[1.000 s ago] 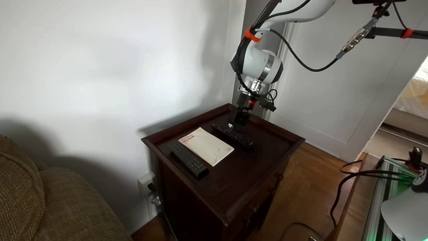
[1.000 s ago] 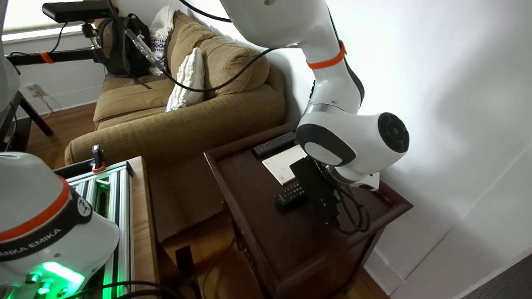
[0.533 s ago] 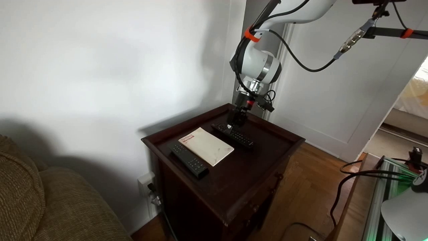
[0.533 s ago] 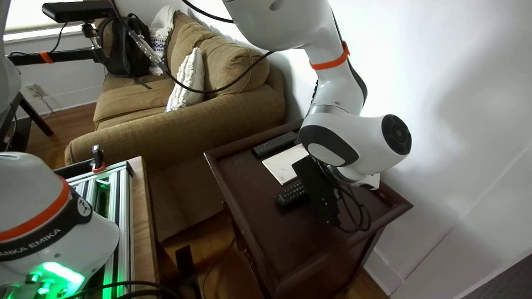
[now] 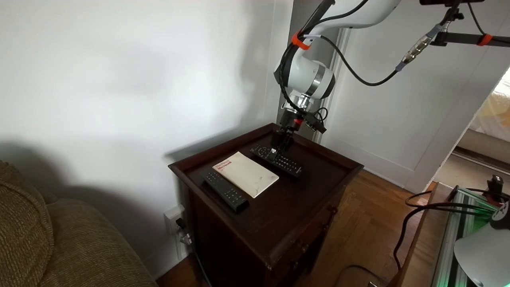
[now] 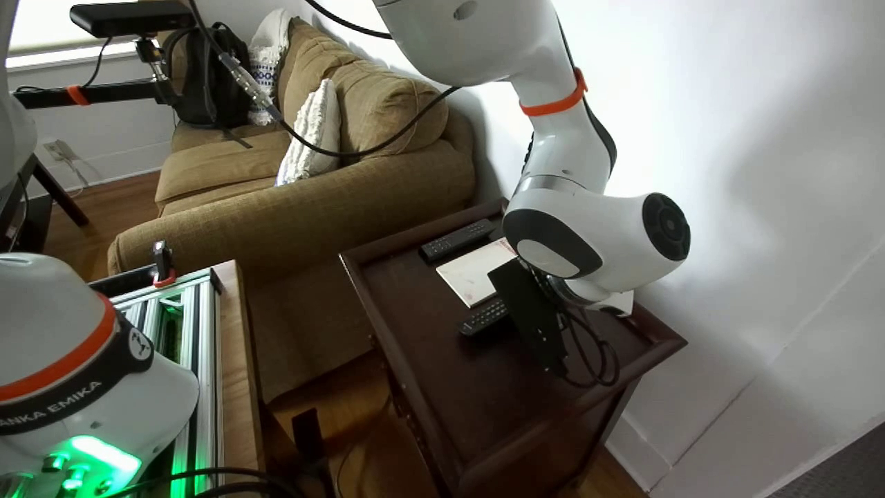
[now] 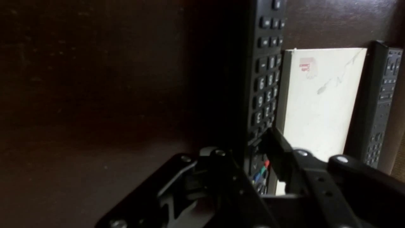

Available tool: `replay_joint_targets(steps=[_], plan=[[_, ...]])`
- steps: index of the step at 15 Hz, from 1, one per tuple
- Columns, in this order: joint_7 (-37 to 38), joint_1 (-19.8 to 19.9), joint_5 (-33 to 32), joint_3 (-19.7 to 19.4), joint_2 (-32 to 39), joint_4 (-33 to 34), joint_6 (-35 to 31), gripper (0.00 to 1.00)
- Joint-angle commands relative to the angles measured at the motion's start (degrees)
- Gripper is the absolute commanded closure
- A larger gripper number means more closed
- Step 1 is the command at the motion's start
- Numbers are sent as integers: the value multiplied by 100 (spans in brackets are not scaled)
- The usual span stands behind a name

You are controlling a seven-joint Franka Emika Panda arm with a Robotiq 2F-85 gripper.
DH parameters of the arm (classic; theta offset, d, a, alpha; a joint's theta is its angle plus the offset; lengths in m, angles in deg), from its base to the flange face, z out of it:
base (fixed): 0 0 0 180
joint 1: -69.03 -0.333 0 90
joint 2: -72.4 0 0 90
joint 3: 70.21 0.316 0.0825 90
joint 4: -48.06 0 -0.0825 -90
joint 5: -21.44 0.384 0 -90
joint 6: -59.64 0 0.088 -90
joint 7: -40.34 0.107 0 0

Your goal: Flip the black remote control over on the table

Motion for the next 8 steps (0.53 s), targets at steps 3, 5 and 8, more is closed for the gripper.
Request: replay_joint_targets(steps=[3,5,8], plan=[[1019,-287,-802,-259,-567,-392,-168,91],[1734,-475,-1378,-431,-798,-544,-326,91],[2703,-700,-2343,-583,-898,-604,-677,91]])
